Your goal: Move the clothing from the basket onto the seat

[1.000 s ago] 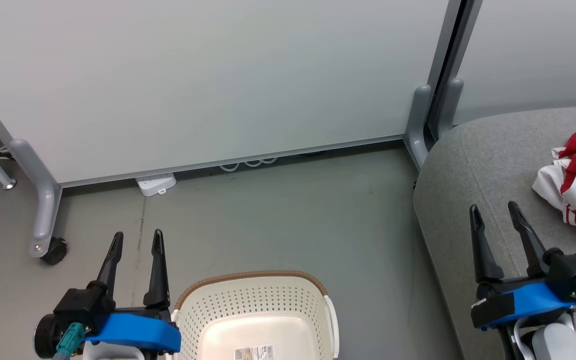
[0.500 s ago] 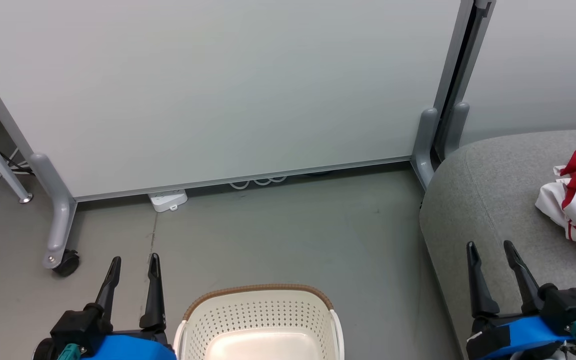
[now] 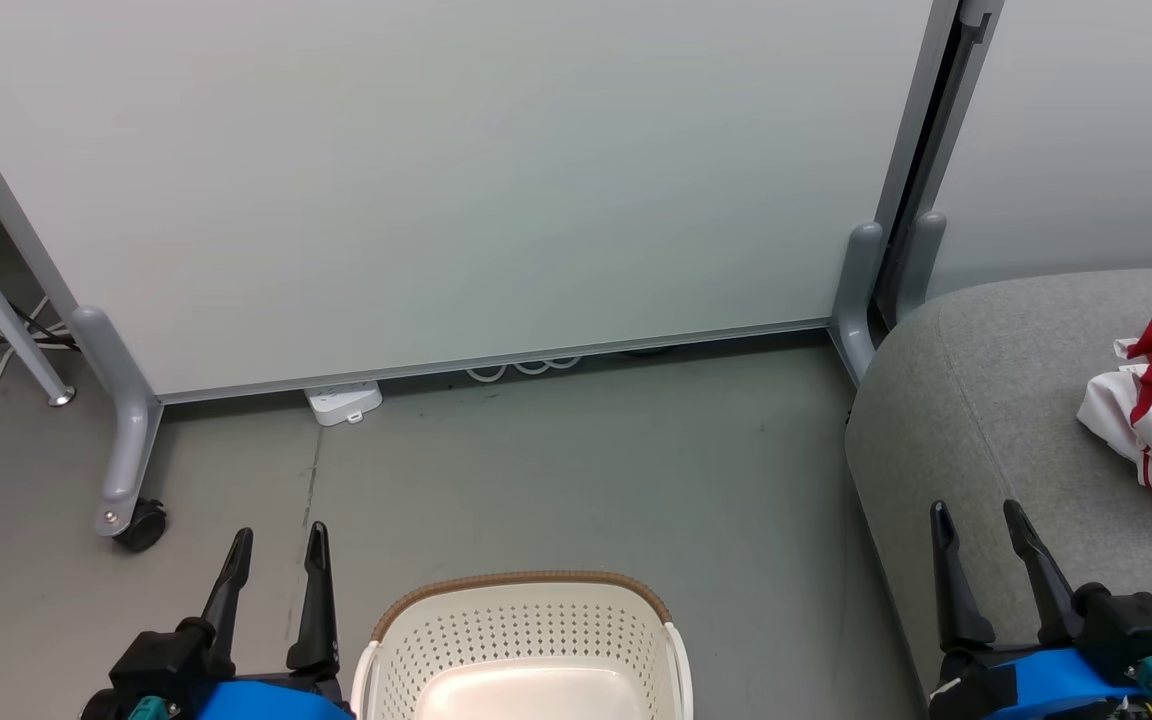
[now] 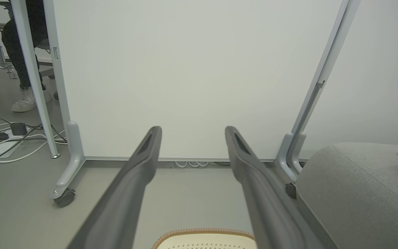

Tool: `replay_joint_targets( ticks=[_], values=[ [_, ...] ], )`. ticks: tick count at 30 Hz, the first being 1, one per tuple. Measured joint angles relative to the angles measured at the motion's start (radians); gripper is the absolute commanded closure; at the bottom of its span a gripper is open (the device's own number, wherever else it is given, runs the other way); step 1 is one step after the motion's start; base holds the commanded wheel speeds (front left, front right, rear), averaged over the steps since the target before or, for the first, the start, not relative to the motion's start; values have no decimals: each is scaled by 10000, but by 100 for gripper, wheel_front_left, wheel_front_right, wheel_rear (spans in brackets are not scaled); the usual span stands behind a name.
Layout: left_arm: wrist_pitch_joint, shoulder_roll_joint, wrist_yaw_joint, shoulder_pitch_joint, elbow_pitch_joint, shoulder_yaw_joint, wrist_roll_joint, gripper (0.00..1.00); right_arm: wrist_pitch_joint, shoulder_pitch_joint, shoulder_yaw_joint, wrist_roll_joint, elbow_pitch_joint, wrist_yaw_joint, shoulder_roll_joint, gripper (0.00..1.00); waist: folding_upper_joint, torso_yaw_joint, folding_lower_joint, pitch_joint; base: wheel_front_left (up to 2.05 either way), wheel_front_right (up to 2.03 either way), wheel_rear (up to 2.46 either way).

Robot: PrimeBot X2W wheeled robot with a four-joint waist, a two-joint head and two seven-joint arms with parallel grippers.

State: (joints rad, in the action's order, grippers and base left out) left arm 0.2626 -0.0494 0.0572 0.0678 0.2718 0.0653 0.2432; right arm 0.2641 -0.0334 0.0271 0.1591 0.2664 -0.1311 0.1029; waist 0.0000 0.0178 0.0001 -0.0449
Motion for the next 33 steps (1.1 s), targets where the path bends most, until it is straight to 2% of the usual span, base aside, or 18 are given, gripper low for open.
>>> replay_joint_targets(
  ticks=[3, 4, 10, 33],
  values=[
    [0, 0, -58, 0, 35, 10, -56, 0, -2, 0, 4, 0, 27, 0, -2, 0, 0, 33, 0, 15, 0, 0, 0],
    [-10, 6, -56, -10, 90, 15, -56, 100, -2, 6, -2, 0, 86, -2, -6, 100, 0, 36, 0, 16, 0, 0, 0],
    [-155, 67, -52, -335, 602, 23, 125, 100, -107, 219, -2, 127, 587, -2, -44, 100, 0, 36, 0, 21, 0, 0, 0],
    [-1179, 65, 159, -287, 383, -466, 3998, 100, -1160, 123, 222, 4272, 387, -2, -184, 100, 0, -5, 0, 107, 0, 0, 0]
  ],
)
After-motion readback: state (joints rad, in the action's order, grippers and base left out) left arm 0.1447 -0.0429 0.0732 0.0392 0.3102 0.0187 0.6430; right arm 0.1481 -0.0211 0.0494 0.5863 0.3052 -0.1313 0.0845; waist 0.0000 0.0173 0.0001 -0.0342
